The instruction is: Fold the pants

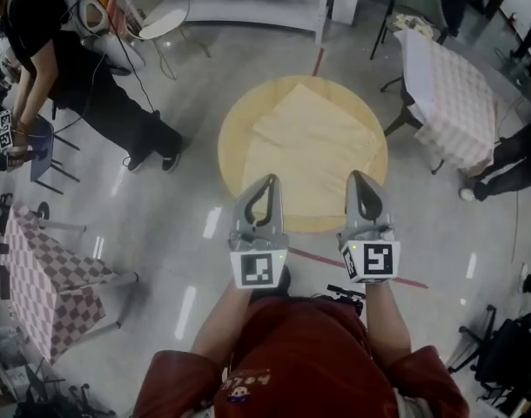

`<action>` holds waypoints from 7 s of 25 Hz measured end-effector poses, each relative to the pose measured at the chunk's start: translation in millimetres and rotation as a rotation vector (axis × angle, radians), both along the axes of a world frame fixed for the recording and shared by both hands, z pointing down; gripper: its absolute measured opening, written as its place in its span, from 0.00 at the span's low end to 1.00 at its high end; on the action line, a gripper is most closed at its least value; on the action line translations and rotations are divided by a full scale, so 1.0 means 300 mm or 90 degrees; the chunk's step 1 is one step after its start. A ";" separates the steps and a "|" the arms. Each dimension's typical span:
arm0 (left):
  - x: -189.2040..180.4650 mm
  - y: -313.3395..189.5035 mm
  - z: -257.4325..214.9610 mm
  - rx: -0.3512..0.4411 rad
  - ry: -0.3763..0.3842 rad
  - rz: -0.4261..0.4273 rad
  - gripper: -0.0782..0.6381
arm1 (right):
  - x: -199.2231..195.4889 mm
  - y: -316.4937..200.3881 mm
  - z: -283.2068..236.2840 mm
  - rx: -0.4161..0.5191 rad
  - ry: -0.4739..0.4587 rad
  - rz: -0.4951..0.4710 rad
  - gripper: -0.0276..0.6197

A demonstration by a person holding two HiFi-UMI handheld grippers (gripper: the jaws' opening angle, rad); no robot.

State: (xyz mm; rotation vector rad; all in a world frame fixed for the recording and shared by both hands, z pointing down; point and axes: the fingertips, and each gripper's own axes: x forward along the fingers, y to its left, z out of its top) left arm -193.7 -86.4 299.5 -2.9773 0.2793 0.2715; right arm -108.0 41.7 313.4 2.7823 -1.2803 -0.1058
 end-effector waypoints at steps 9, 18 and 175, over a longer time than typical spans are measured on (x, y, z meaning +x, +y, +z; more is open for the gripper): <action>0.134 -0.144 0.005 0.026 -0.013 0.070 0.12 | 0.089 -0.130 -0.006 -0.014 0.001 0.056 0.04; 0.225 -0.140 0.011 0.102 -0.049 0.084 0.12 | 0.178 -0.126 0.011 -0.010 -0.018 0.055 0.04; 1.451 -0.227 1.100 0.648 -0.757 0.416 0.20 | 1.061 -0.142 1.063 -0.740 -0.225 -0.189 0.05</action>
